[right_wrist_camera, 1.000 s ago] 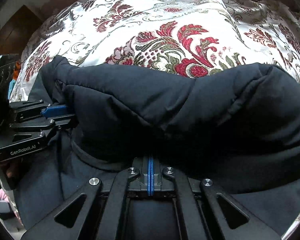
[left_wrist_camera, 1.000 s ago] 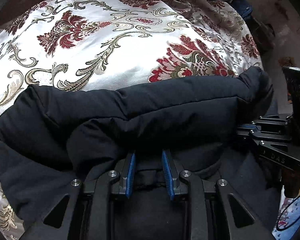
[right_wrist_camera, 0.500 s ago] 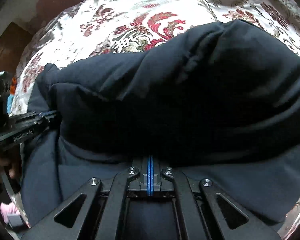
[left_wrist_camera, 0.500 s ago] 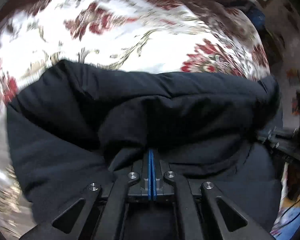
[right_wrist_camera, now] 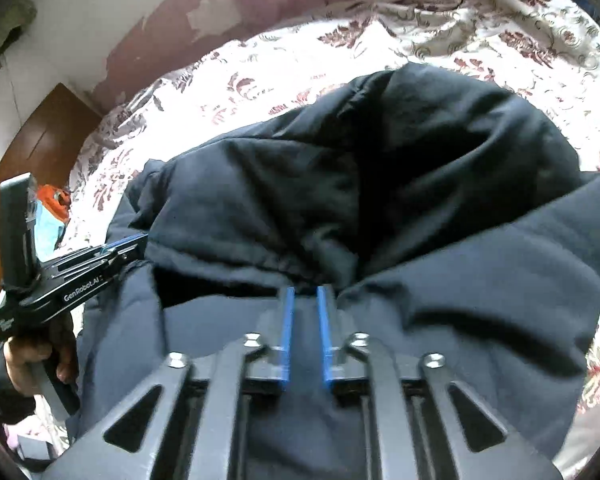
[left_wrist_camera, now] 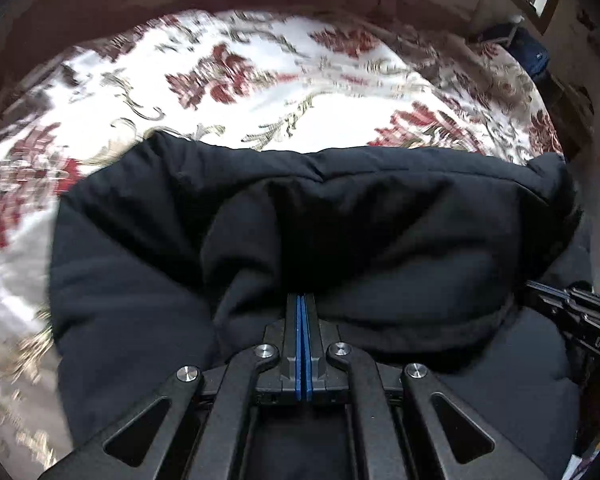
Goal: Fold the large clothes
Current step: 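Lay the folded hem onto the jacket and open both tools, then move both tools back above the folded jacket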
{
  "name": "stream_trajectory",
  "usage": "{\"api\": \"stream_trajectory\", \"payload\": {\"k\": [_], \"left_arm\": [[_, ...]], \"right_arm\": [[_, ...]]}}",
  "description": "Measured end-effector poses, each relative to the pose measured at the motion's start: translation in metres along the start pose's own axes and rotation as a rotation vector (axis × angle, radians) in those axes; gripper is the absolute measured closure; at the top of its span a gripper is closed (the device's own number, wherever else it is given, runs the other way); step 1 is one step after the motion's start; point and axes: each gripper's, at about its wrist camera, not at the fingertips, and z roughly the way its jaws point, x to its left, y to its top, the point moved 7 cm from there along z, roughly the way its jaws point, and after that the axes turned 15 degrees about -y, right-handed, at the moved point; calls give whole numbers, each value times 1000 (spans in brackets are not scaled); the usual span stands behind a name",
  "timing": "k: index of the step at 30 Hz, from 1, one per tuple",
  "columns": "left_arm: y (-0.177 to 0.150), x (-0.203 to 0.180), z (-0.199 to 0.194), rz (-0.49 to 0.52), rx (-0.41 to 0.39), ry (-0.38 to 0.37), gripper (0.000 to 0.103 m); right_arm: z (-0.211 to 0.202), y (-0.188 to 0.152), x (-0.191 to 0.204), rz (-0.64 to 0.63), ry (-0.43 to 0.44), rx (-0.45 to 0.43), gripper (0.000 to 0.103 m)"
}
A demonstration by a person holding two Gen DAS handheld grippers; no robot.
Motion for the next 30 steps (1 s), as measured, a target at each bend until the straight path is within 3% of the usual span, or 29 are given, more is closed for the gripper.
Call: {"api": "stream_trajectory", "payload": {"k": [1, 5, 9, 11, 12, 13, 15, 21, 25, 30], "left_arm": [[0, -8, -5, 8, -18, 12, 94], [3, -28, -22, -11, -75, 7, 90], [7, -40, -32, -34, -92, 9, 90], [6, -46, -41, -40, -108, -2, 83], [3, -48, -47, -42, -114, 3, 65], [3, -50, -50, -44, -115, 13, 37], [-1, -57, -65, -53, -155, 22, 21], [-14, -73, -100, -71, -185, 34, 17], [-31, -84, -127, -44, -221, 61, 2], [-59, -100, -161, -38, -267, 63, 0]], "right_arm": [[-3, 3, 1, 0, -2, -10, 75], [-27, 9, -12, -4, -23, -58, 68], [-50, 8, -17, -16, -44, -113, 42], [-63, 7, -20, -29, -64, -144, 33], [-68, 7, -21, -35, -75, -153, 27], [-77, 5, -22, -46, -91, -170, 24], [-88, 3, -24, -57, -117, -189, 18], [-135, -12, -27, -77, -153, -281, 2], [-170, -31, -25, -101, -188, -363, 2], [-208, -60, -19, -114, -211, -441, 2]]}}
